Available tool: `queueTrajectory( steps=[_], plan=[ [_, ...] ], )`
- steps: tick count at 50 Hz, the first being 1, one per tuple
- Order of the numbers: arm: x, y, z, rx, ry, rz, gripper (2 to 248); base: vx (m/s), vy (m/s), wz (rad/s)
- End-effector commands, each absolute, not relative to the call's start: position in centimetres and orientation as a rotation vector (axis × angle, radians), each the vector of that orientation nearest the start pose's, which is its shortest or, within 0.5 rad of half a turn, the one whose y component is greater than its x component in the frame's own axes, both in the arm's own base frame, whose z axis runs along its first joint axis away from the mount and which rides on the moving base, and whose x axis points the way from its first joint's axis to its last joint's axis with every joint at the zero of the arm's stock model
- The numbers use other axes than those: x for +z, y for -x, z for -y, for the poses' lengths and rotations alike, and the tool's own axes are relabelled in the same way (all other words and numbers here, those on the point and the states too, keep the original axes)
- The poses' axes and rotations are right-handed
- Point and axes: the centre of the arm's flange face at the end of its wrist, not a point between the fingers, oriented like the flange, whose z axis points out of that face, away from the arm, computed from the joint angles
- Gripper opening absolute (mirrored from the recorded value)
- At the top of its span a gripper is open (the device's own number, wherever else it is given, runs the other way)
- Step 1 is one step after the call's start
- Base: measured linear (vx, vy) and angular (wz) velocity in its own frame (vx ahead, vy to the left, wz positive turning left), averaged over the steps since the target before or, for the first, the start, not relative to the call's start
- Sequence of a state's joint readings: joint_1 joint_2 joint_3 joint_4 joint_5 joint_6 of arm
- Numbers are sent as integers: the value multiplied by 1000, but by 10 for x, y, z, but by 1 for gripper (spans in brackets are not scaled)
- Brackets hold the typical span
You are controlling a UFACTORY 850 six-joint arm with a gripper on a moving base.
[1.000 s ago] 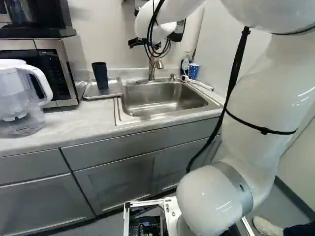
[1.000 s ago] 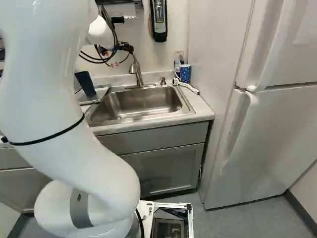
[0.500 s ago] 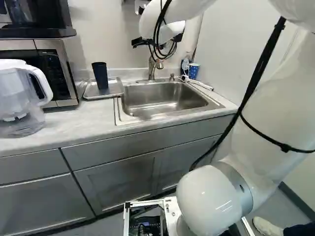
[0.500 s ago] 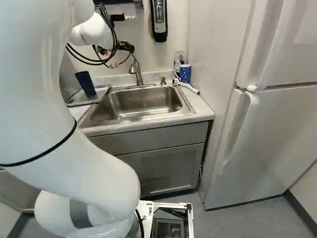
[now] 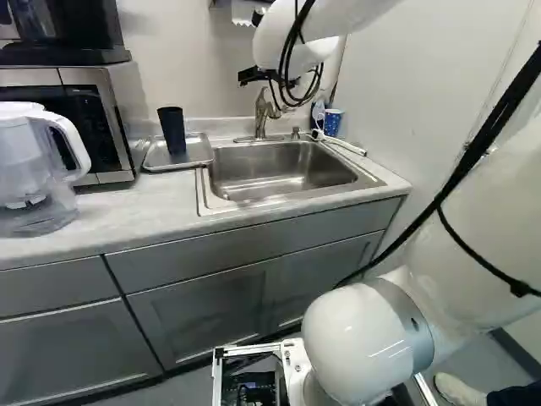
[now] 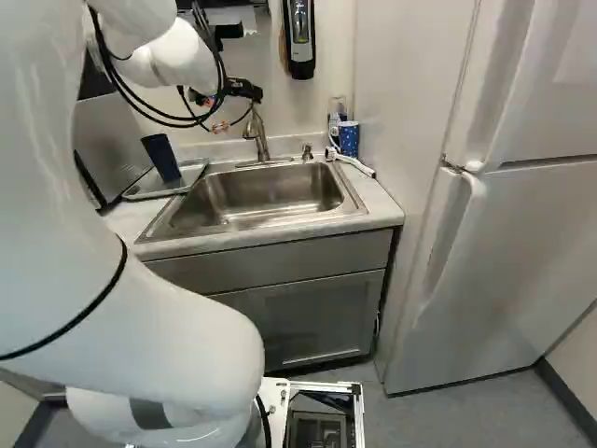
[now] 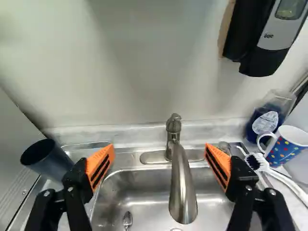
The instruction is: Rinse the cup and place it in the tray
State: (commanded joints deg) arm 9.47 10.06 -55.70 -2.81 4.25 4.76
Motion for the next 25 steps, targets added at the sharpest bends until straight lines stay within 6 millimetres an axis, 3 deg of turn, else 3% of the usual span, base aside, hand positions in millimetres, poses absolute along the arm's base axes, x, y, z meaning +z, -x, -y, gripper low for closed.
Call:
queueTrajectory(
  steps=[9, 25],
  plan=[
    [675, -452, -66, -1694, 2520, 142, 247, 0, 0, 0],
    [666, -447, -65, -1555, 2625, 142, 247, 0, 0, 0]
  ],
)
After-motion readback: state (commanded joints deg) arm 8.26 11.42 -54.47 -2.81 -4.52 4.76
